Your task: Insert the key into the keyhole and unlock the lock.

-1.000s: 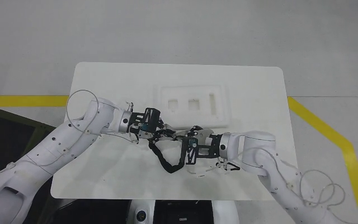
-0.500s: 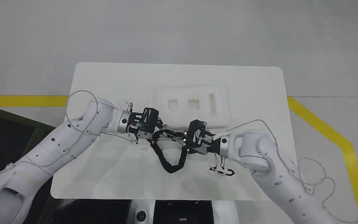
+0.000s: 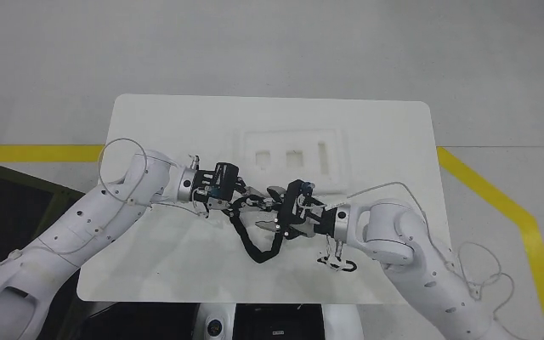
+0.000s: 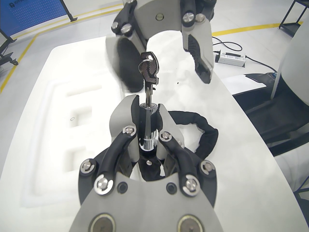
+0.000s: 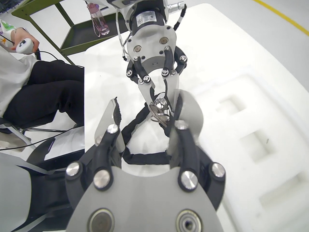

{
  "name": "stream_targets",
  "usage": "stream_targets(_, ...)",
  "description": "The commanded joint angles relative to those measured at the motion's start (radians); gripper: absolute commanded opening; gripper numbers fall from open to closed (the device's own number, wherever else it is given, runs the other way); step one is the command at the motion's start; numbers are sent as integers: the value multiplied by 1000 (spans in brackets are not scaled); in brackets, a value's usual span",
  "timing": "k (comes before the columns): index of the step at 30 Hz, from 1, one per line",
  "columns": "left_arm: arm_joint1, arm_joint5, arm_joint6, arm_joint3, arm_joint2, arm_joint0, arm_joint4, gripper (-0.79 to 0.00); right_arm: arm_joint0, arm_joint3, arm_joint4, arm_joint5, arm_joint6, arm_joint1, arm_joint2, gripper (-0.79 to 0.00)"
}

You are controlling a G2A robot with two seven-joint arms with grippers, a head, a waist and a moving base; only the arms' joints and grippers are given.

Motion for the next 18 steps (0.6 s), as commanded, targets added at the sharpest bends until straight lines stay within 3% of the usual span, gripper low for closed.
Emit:
stream_targets(1, 1, 0, 0, -1, -3, 3, 4, -785, -15, -35, -53, 7, -1, 3, 7, -388)
stream_targets(9, 2, 0, -2, -10, -13, 13, 6, -785, -42, -82, -134, 14, -14, 8, 15, -542)
stream_targets(14, 2, 0, -3, -16, -18, 17, 6, -785, -44, -79, -148, 39, -33, 7, 15, -776)
stream_targets(18, 3, 0, -5, -19, -26, 19, 6, -785, -60, -78, -125, 79, -45, 5, 21, -785)
